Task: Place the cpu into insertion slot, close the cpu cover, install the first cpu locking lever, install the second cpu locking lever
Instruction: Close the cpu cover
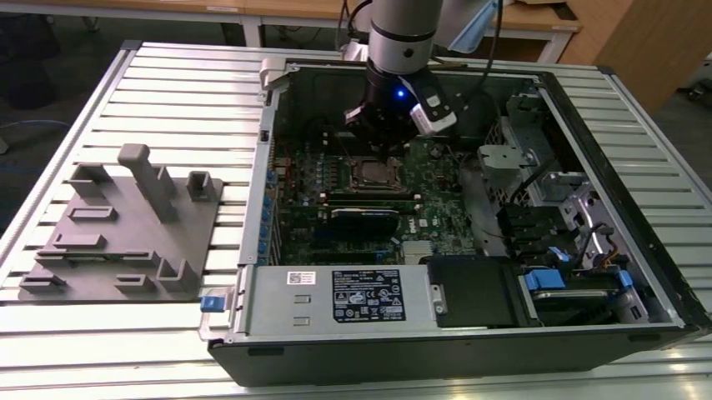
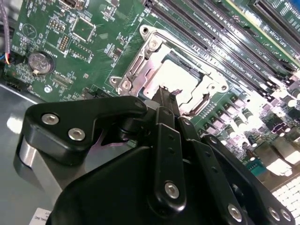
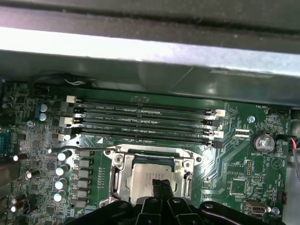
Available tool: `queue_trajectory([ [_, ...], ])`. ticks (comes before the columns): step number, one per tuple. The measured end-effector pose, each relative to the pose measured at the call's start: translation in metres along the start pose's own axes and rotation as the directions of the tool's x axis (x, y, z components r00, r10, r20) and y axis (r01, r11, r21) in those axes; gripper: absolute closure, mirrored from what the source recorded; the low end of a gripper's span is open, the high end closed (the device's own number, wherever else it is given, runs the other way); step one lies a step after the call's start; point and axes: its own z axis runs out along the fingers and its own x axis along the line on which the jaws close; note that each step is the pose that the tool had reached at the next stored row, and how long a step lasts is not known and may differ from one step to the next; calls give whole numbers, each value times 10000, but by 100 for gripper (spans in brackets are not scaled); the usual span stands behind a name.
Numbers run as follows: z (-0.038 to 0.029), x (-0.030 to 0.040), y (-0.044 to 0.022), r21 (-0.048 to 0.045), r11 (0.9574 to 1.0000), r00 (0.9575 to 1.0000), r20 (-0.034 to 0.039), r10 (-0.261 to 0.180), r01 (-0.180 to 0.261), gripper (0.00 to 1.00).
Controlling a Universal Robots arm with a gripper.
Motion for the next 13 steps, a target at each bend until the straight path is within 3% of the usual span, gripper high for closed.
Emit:
queue_trajectory([
  [5,18,0,5,15,10000,10000,0,32,-32,90],
  [8,29,0,7,142,9999,10000,-25,28,-28,90],
  [13,30,0,7,142,9999,10000,-25,28,-27,90],
])
